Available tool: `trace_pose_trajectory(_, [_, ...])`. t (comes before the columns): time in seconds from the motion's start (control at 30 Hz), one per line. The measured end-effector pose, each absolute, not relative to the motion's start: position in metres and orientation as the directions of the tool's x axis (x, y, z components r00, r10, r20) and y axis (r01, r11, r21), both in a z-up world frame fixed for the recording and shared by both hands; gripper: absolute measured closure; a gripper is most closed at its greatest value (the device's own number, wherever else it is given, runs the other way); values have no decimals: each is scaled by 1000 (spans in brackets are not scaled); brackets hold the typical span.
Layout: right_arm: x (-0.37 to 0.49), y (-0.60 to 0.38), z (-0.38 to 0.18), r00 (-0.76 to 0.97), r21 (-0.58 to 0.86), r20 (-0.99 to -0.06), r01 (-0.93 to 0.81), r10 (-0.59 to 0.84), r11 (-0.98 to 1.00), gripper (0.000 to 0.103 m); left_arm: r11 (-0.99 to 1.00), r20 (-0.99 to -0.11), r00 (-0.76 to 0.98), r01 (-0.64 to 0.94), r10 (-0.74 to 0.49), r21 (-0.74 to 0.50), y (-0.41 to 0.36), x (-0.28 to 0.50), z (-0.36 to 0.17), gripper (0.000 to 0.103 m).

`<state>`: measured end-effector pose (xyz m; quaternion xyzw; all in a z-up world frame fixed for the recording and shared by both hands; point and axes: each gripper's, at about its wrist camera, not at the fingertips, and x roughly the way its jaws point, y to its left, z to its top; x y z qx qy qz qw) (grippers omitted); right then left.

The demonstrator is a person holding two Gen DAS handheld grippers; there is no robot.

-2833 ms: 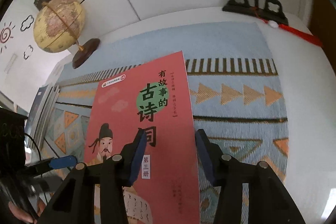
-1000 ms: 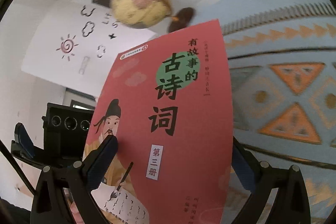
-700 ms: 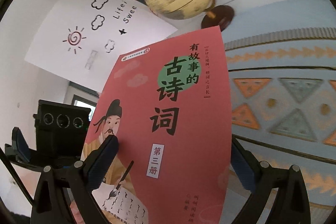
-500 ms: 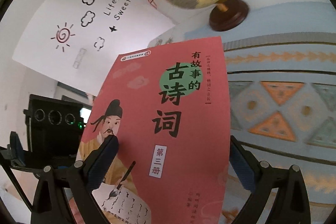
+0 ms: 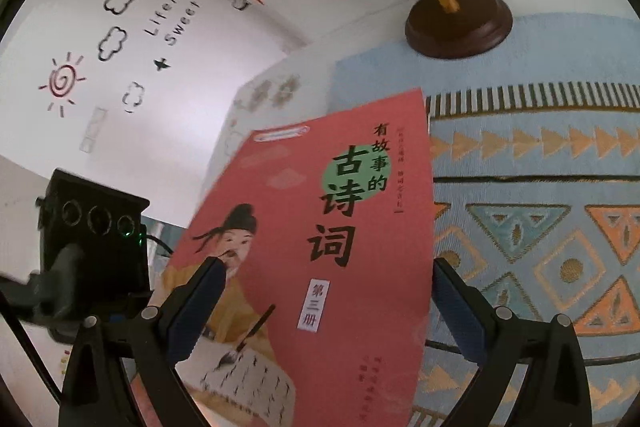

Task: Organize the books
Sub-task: 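Carry the red book upright to the stack by the globe, then lower the red book onto the stack and open the right gripper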

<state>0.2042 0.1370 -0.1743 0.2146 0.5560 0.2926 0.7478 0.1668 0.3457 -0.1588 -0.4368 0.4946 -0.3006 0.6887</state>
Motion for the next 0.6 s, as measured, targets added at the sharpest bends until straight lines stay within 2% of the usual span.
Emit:
trace_pose_trajectory(0.4, [207, 162, -184, 180, 589, -763, -203, 622, 782, 2, 490, -494, 339, -103, -801, -866, 385, 149, -185, 1])
trace_pose_trajectory(0.6, [194, 179, -181, 172, 521, -796, -291, 580, 802, 2, 524, -526, 408, -129, -746, -842, 425, 128, -183, 1])
